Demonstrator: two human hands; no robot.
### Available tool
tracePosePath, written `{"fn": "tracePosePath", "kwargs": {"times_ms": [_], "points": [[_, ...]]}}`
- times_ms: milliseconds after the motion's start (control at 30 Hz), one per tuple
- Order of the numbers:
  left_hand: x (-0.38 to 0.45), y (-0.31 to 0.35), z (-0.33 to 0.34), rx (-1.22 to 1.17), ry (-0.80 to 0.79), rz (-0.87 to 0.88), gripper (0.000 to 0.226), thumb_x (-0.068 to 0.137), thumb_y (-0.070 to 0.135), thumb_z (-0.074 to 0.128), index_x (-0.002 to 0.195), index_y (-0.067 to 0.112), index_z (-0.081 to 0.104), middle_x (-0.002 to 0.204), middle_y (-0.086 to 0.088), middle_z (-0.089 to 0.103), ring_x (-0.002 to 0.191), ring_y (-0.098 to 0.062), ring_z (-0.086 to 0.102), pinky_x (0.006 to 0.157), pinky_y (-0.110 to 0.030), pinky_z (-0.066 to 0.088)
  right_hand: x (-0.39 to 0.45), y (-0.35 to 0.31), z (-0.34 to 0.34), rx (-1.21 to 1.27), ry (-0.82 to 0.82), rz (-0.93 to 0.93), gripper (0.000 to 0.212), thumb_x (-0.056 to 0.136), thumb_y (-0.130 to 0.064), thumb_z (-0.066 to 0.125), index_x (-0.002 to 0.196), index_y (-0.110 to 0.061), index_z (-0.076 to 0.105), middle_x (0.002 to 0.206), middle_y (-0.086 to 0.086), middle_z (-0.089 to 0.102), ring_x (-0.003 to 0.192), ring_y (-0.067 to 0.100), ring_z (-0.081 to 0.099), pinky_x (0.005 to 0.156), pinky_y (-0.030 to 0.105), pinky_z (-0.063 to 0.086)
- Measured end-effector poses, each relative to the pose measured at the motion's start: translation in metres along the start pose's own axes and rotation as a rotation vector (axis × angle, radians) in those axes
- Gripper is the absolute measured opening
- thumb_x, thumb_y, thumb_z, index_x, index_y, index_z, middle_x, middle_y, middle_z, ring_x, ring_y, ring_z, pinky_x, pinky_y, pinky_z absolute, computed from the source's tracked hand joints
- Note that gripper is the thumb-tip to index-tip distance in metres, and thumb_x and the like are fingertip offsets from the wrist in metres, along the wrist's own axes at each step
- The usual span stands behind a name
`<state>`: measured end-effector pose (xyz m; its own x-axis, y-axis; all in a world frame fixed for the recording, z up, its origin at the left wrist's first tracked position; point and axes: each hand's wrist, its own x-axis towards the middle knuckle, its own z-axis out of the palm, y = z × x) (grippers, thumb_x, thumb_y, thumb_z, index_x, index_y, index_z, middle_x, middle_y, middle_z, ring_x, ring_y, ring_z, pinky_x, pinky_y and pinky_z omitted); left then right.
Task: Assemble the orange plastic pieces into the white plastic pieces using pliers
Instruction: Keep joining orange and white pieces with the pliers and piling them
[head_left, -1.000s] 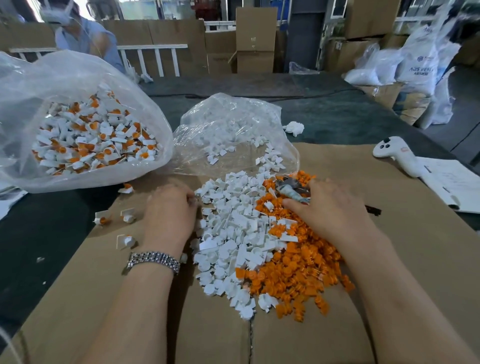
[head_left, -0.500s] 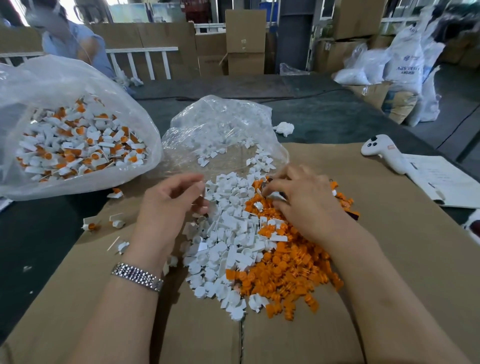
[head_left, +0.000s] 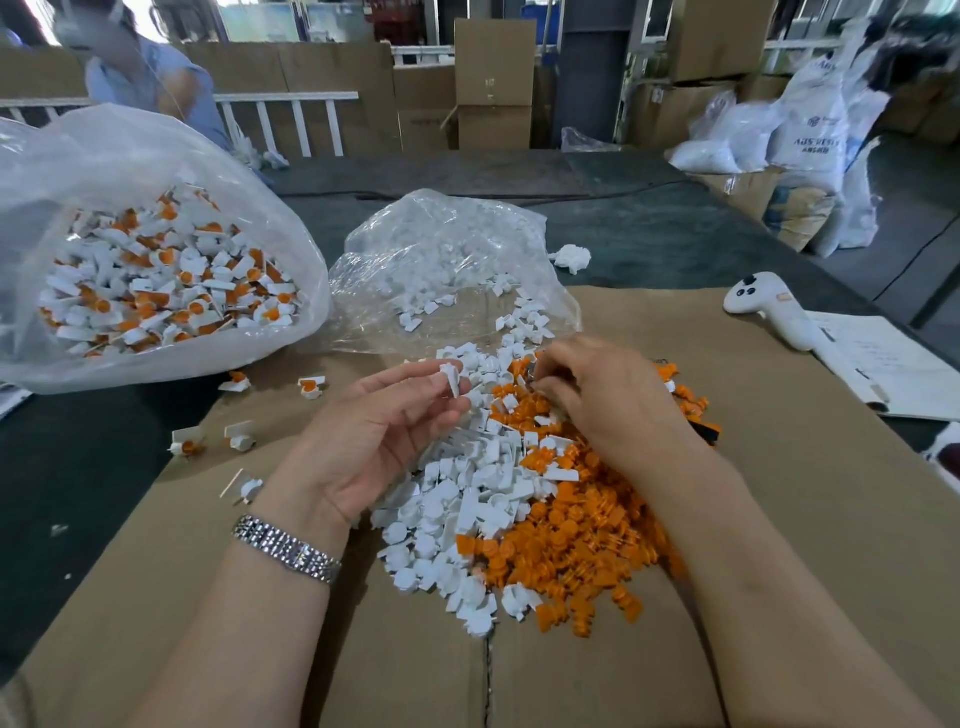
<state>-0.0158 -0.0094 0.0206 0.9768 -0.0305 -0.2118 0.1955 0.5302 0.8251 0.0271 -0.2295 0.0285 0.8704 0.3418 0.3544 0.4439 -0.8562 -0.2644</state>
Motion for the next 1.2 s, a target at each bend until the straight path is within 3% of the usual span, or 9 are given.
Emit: {"fn": "tracePosePath", "kwargs": {"times_ms": [67,200,400,567,733,867,933,1100,1200], "points": [[-0.002,0.0,0.002,0.004,-0.027,-0.012,0.036,0.073,0.002,0.077,0.108,-0.004,0.077,0.102,-0.025,0.076,0.077,-0.025,0.078,0.059,-0.022,0.061,-0.001,0.0,-0.002,0.023,-0.014,0.027,0.013,0.099,-0.029,0.061,0.107,-0.023,0.068,0.109,-0.003,0.063,0.1,0.017,0.058,0.088,0.035,0.049],[-0.003,-0.001,0.006,0.019,-0.04,-0.024,0.026,0.073,0.002,0.075,0.098,0.001,0.081,0.102,-0.027,0.076,0.08,-0.026,0.078,0.063,-0.022,0.063,-0.003,0.001,0.002,-0.103,-0.136,-0.02,0.03,0.096,-0.038,0.063,0.123,-0.026,0.067,0.122,-0.002,0.053,0.116,0.017,0.048,0.097,0.034,0.043],[-0.005,0.0,0.006,-0.013,-0.087,-0.034,0.025,0.075,-0.008,0.071,0.096,0.001,0.082,0.109,-0.027,0.075,0.089,-0.029,0.079,0.066,-0.022,0.062,-0.003,-0.004,0.003,-0.114,-0.124,-0.023,0.023,0.095,-0.037,0.065,0.114,-0.025,0.07,0.115,-0.002,0.051,0.114,0.017,0.046,0.097,0.038,0.043],[-0.007,0.0,0.008,0.033,-0.103,-0.022,0.024,0.076,-0.003,0.071,0.096,0.003,0.082,0.109,-0.024,0.076,0.091,-0.028,0.078,0.066,-0.021,0.062,-0.002,-0.003,0.001,-0.015,-0.042,0.02,0.009,0.097,-0.025,0.063,0.102,-0.019,0.069,0.11,0.0,0.062,0.1,0.016,0.057,0.083,0.027,0.043],[-0.008,0.0,0.01,0.047,-0.122,-0.008,0.023,0.078,-0.001,0.069,0.095,0.006,0.083,0.107,-0.024,0.076,0.088,-0.027,0.079,0.065,-0.023,0.062,-0.004,-0.001,0.003,-0.156,-0.111,-0.034,0.025,0.095,-0.035,0.065,0.118,-0.027,0.068,0.119,-0.003,0.053,0.115,0.017,0.048,0.095,0.037,0.044],[-0.007,0.0,0.009,0.056,-0.124,-0.011,0.023,0.079,-0.002,0.069,0.095,0.006,0.083,0.107,-0.025,0.076,0.088,-0.028,0.079,0.065,-0.023,0.062,-0.003,-0.002,0.004,-0.197,-0.117,-0.04,0.019,0.095,-0.036,0.064,0.112,-0.029,0.071,0.117,-0.005,0.053,0.114,0.016,0.047,0.095,0.037,0.044],[-0.007,0.0,0.009,0.064,-0.137,-0.01,0.024,0.078,-0.001,0.07,0.097,0.006,0.083,0.108,-0.025,0.076,0.089,-0.028,0.079,0.066,-0.023,0.062,-0.004,-0.001,0.001,-0.085,-0.06,-0.007,0.016,0.097,-0.034,0.063,0.109,-0.029,0.073,0.112,-0.006,0.06,0.107,0.015,0.054,0.09,0.032,0.046],[-0.007,-0.001,0.009,0.091,-0.184,0.003,0.026,0.079,-0.002,0.071,0.101,0.006,0.081,0.108,-0.024,0.076,0.095,-0.029,0.078,0.071,-0.023,0.062,-0.011,-0.015,-0.018,0.724,0.134,0.092,0.007,0.09,-0.025,0.075,0.095,-0.022,0.076,0.086,-0.009,0.074,0.078,0.007,0.07,0.075,0.023,0.058],[-0.007,-0.003,0.011,0.116,-0.185,0.031,0.026,0.079,-0.003,0.07,0.099,0.006,0.082,0.104,-0.023,0.076,0.095,-0.029,0.078,0.071,-0.022,0.062,-0.014,-0.024,-0.02,0.85,0.112,0.052,0.006,0.089,-0.02,0.076,0.095,-0.018,0.076,0.083,-0.008,0.074,0.078,0.006,0.07,0.073,0.02,0.057]]}}
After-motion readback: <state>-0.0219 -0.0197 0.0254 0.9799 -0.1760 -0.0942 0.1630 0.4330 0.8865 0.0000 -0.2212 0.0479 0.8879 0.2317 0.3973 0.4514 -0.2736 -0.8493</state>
